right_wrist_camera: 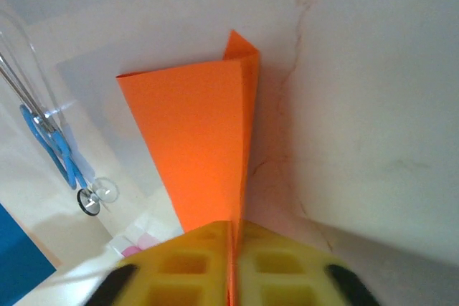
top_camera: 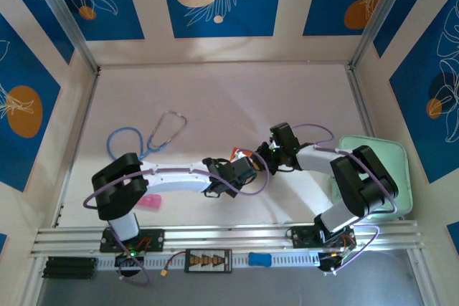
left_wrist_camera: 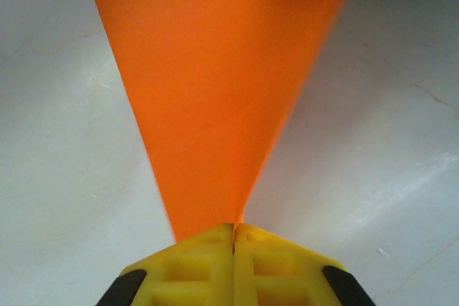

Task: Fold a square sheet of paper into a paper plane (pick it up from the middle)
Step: Fold the wing for the fifth time at the center of the table.

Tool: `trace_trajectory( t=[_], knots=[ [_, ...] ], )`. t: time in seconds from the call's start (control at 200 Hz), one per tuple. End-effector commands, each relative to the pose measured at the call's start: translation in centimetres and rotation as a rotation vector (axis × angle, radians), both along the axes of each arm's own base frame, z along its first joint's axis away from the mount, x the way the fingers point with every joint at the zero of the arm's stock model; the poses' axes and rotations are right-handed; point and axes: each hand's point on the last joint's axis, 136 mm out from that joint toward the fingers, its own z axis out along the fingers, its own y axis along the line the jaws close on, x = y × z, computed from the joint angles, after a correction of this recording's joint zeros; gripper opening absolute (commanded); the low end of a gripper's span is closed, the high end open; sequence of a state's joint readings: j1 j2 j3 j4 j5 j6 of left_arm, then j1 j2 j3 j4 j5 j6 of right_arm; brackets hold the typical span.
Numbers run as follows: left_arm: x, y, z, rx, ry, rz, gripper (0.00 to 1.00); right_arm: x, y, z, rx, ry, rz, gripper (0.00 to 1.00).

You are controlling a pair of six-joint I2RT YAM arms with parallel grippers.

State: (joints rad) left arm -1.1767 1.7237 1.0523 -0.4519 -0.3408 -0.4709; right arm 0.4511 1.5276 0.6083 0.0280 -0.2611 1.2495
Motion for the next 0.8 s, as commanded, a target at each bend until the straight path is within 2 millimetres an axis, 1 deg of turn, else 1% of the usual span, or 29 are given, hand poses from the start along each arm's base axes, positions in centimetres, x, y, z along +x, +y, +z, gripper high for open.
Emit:
trace_trajectory(
  t=[0.0, 0.07, 0.175, 0.3, 0.425, 0.6, 0.795],
  knots=[
    [-0.5, 0.0, -0.7, -0.038, 0.038, 0.025, 0.05, -0.3, -0.8, 1.0, -0.032, -0.039, 0.036, 0.25],
    [-0.6, -0.3, -0.9, -0.087, 0.066, 0.039, 0.03, -0.4, -1.8, 1.4, -0.061, -0.061, 0.030, 0.40],
    [-0.7, -0.7, -1.2, -0.157, 0.110, 0.050, 0.01, -0.4, -3.4, 2.3, -0.087, -0.100, 0.013, 0.48],
    [-0.7, -1.0, -1.3, -0.219, 0.136, 0.055, 0.00, -0.5, -4.8, 3.4, -0.105, -0.146, -0.007, 0.48],
    [-0.7, -1.0, -1.6, -0.274, 0.174, 0.065, 0.00, -0.6, -5.3, 4.0, -0.109, -0.175, -0.014, 0.48],
    [-0.6, -1.1, -1.5, -0.338, 0.193, 0.068, 0.00, -1.0, -5.2, 4.1, -0.096, -0.182, -0.004, 0.48],
    [-0.5, -1.2, -1.2, -0.404, 0.197, 0.060, 0.00, -1.2, -4.5, 4.0, -0.064, -0.199, 0.022, 0.47]
  ],
)
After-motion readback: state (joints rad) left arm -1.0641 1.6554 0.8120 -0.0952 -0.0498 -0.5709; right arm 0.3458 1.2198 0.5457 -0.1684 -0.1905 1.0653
